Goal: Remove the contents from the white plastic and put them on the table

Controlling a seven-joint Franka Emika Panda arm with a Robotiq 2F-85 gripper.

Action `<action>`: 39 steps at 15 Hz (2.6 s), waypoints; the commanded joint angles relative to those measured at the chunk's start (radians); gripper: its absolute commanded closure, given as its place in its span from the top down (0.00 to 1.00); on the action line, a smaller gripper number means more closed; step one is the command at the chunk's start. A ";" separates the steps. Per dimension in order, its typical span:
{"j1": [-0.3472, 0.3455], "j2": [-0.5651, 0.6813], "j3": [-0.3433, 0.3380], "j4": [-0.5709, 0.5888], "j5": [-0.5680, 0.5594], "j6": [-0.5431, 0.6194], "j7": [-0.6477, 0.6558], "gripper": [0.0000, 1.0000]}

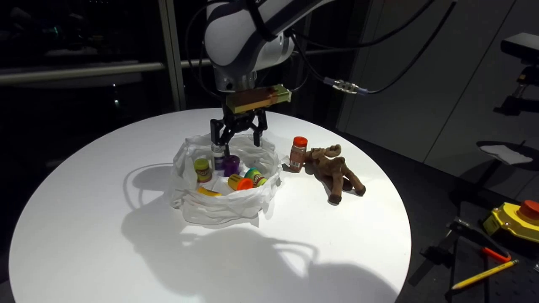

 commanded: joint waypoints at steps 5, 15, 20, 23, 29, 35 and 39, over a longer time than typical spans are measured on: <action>-0.007 0.174 0.007 0.262 -0.002 -0.116 -0.068 1.00; -0.005 0.312 0.007 0.475 -0.012 -0.251 -0.132 0.58; 0.001 0.360 0.002 0.558 -0.019 -0.265 -0.153 0.20; 0.002 0.381 0.001 0.596 -0.018 -0.289 -0.159 0.51; -0.001 0.421 -0.006 0.669 -0.019 -0.328 -0.149 0.85; -0.011 0.465 -0.008 0.738 -0.011 -0.330 -0.137 1.00; -0.016 0.474 -0.015 0.750 -0.005 -0.317 -0.134 0.99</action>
